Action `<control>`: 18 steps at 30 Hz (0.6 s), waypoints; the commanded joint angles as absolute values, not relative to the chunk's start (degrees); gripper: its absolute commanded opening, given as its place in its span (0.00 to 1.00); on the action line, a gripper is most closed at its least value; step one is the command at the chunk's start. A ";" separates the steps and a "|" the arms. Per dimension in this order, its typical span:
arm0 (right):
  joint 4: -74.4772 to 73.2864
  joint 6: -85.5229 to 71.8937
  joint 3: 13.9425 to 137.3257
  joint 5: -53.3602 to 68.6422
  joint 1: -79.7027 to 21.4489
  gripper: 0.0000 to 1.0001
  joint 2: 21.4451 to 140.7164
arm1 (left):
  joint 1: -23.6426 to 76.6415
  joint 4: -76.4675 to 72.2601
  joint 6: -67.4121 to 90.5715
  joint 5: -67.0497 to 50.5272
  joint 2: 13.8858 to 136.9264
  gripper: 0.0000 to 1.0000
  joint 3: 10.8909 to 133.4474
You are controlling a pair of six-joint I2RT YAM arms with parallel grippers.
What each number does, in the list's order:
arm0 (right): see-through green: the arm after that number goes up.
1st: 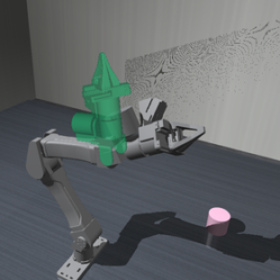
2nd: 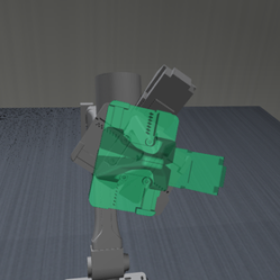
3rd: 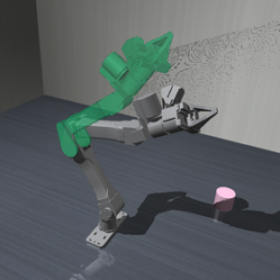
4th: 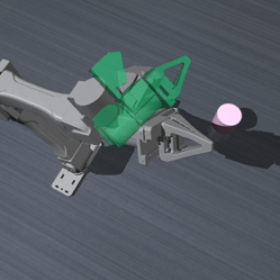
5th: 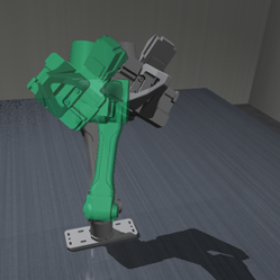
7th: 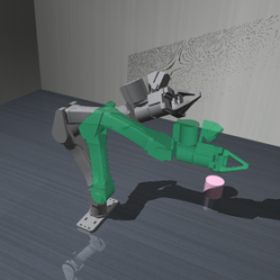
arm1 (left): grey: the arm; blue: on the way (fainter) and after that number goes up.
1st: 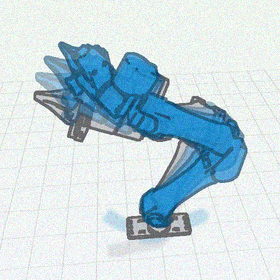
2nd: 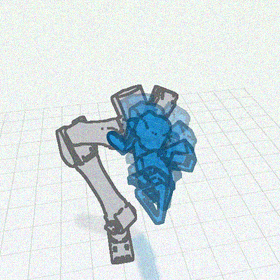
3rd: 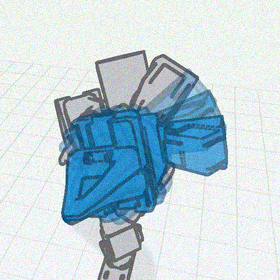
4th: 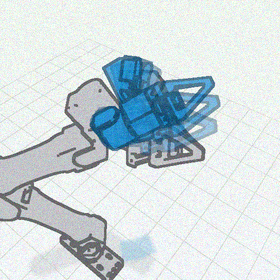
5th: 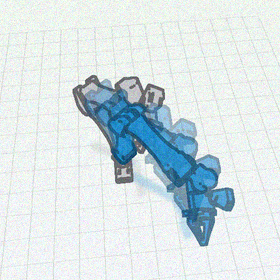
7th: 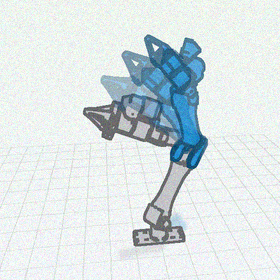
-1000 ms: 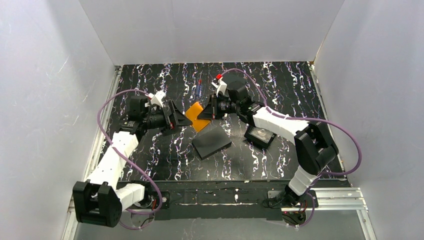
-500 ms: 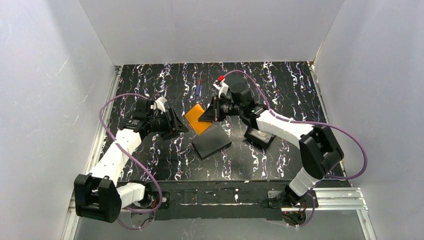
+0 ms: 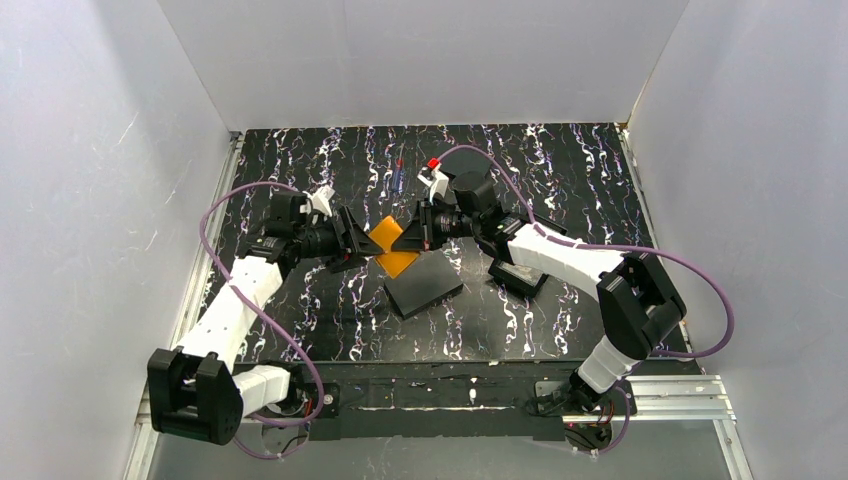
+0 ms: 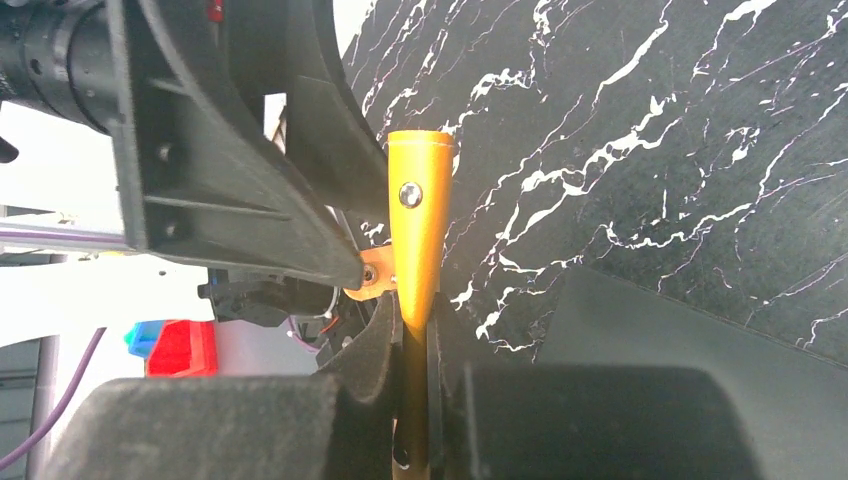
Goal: Put the credit cards into the card holder
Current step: Place the card holder at the center of the board.
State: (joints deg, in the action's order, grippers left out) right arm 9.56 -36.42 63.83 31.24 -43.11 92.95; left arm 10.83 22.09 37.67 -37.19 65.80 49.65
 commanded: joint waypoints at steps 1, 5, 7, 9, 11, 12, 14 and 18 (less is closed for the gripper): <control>12.03 -36.35 65.73 30.50 -43.15 0.01 91.29 | 10.90 25.65 35.94 -35.31 66.50 0.57 50.45; 12.13 -36.31 65.70 30.44 -43.15 0.01 91.36 | 10.90 28.55 33.84 -33.39 66.39 0.47 50.65; 12.28 -36.27 65.65 30.26 -43.15 0.01 91.64 | 10.90 29.22 33.48 -32.66 65.24 0.44 50.23; 12.85 -36.94 65.73 30.65 -43.14 0.01 92.25 | 10.90 29.67 33.04 -32.15 64.22 0.42 49.81; 14.29 -37.80 65.54 31.37 -43.17 0.01 92.62 | 10.92 29.39 32.71 -32.96 63.60 0.41 49.27; 15.00 -38.42 65.36 31.64 -43.11 0.01 92.78 | 10.90 29.33 32.65 -33.33 63.66 0.40 49.10; 15.66 -38.86 65.29 32.13 -43.23 0.01 93.07 | 10.84 29.50 32.40 -33.68 63.91 0.36 48.99; 16.38 -39.35 65.06 32.81 -43.22 0.01 93.25 | 10.82 28.46 32.38 -35.99 64.54 0.32 48.25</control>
State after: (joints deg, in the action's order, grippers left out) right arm 11.81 -38.22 63.86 31.09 -43.20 93.10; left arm 10.83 27.90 33.58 -33.36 65.25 49.32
